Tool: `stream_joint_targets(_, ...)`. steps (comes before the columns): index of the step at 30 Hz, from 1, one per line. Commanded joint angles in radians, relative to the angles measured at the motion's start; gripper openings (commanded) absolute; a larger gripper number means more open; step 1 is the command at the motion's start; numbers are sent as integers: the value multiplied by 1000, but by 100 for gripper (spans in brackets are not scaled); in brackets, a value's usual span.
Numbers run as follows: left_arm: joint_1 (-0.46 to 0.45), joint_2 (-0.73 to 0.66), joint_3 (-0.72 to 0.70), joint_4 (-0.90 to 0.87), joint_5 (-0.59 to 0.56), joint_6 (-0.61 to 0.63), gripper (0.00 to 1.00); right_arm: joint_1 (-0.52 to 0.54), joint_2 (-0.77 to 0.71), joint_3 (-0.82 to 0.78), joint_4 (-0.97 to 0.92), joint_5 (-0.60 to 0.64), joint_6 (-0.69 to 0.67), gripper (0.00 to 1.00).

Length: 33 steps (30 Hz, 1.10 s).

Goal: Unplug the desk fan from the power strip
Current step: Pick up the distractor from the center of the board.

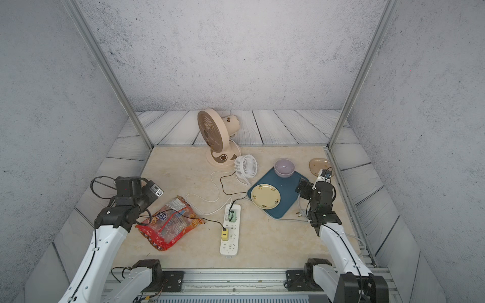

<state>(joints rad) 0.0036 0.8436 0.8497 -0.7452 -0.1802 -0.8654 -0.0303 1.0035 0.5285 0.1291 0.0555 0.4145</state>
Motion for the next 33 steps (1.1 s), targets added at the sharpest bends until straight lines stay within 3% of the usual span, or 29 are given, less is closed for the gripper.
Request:
stream_joint_targets(1,4,-71,-78,-284,-23,-318,98,-3,9,39,-107,-9,67,99)
stream_joint_targets(8,25,-235,-319,-292,152,-681,98,-3,6,31,-97,-4,85,99)
stream_joint_targets(11,26,-263,-370,-285,200,-759,98,-4,1,25,-93,0,101,99)
stream_joint_targets(22,26,-231,-397,-290,246,-827,98,-3,0,6,-52,13,110,99)
stream_joint_targets(33,26,-81,-478,5,343,-865,98,-3,11,3,-34,23,106,99)
